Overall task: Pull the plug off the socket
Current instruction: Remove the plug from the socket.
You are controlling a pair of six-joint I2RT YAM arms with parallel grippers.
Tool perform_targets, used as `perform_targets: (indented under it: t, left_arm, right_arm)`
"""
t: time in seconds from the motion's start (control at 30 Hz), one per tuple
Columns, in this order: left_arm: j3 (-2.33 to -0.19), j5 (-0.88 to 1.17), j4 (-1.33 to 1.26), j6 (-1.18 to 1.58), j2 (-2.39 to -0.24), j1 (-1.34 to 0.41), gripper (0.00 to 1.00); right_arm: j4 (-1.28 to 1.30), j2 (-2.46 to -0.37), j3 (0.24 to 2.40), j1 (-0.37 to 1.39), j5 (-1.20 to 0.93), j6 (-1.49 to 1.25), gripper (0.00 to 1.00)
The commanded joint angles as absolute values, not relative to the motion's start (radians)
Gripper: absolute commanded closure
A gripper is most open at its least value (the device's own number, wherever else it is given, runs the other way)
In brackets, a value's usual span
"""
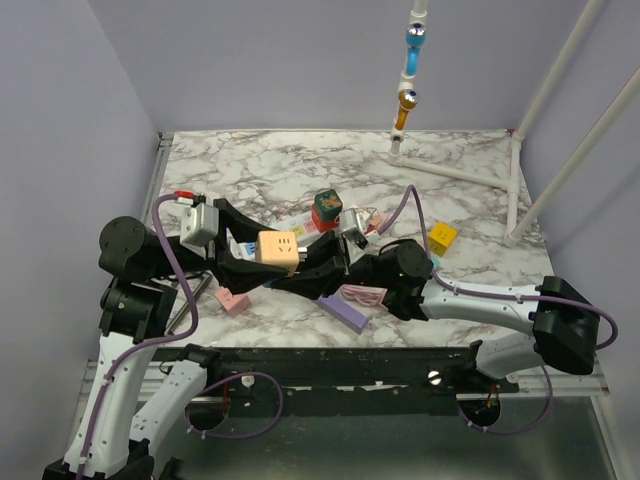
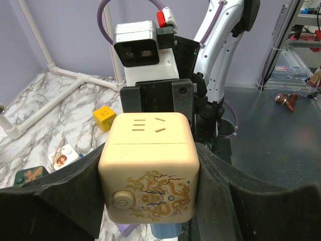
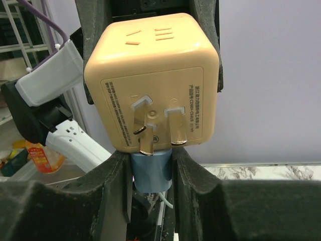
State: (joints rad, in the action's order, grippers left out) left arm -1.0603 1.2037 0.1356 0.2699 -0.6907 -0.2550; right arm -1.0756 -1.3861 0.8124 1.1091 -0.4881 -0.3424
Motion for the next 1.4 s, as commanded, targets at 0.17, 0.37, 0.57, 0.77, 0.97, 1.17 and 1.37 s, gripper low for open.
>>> perform_targets:
  t: [0.17, 0.37, 0.57, 0.77, 0.97, 1.17, 1.37]
  left_arm:
    - [-1.107, 1.193, 0.089, 0.271, -0.71, -0.255, 1.0]
    - [-1.11, 1.193, -0.056, 0.418, -0.725, -0.255, 1.0]
    - [-1.14, 1.193, -0.158, 0.551, -0.738, -0.255, 1.0]
    - [-1.161, 1.191, -0.209, 0.634, -0.732, -0.255, 1.0]
    - [-1.192, 1.229, -0.245, 0.653, -0.72, -0.256, 1.0]
    - [-1.195, 1.284, -0.239, 0.578, -0.695, -0.256, 1.0]
    - [-1.188, 1.267, -0.145, 0.479, -0.67, -0.255, 1.0]
  right_arm:
    - [-1.147, -1.38, 0.809, 1.121, -0.455, -0.369, 0.99]
    - [-1.097, -1.395, 0.771, 1.122, -0.414, -0.331, 0.99]
    - [-1.037, -1.416, 0.742, 1.123, -0.372, -0.28, 0.99]
    - [-0.951, -1.438, 0.732, 1.123, -0.341, -0.224, 0.99]
    - [-0.884, -1.499, 0.747, 1.122, -0.353, -0.256, 0.99]
    - [-0.849, -1.559, 0.754, 1.118, -0.437, -0.344, 0.99]
    - [-0.75, -1.484, 0.749, 1.097, -0.329, -0.307, 1.0]
